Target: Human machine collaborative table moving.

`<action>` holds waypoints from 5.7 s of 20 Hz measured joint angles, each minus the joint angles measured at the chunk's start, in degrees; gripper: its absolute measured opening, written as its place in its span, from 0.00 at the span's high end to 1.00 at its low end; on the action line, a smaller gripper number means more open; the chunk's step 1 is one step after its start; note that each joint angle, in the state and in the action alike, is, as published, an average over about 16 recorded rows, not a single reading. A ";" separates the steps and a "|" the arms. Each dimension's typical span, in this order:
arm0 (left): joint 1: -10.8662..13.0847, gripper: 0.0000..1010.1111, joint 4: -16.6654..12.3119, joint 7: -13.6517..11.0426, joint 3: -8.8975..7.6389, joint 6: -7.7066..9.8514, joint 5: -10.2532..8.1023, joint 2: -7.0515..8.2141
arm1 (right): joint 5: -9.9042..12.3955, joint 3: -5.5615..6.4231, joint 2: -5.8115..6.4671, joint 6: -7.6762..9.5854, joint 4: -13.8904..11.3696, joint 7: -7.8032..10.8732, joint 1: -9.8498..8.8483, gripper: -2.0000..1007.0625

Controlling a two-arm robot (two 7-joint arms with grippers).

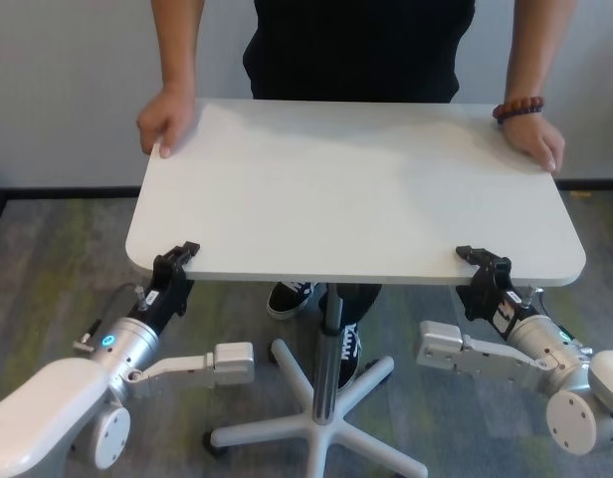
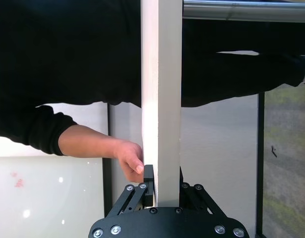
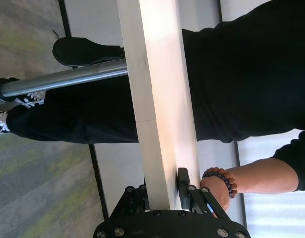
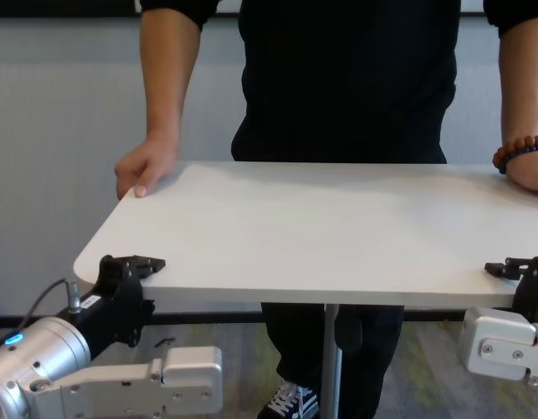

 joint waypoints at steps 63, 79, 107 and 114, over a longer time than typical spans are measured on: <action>0.61 0.06 0.01 0.09 0.59 0.40 -0.28 0.17 | -0.11 -0.46 0.77 0.90 -0.75 -0.27 -0.52 0.01; 9.85 0.01 -16.55 -10.45 -5.60 -6.08 -11.79 7.14 | 9.83 4.52 4.40 -2.57 -15.52 7.16 -9.32 0.00; 30.69 0.01 -47.07 -19.65 -19.85 -14.11 -31.75 14.11 | 32.67 15.18 6.17 -12.88 -36.89 20.23 -23.04 0.00; 35.79 0.01 -51.57 -22.17 -22.29 -17.30 -39.03 15.59 | 37.42 17.04 6.42 -13.93 -42.51 21.98 -28.06 0.00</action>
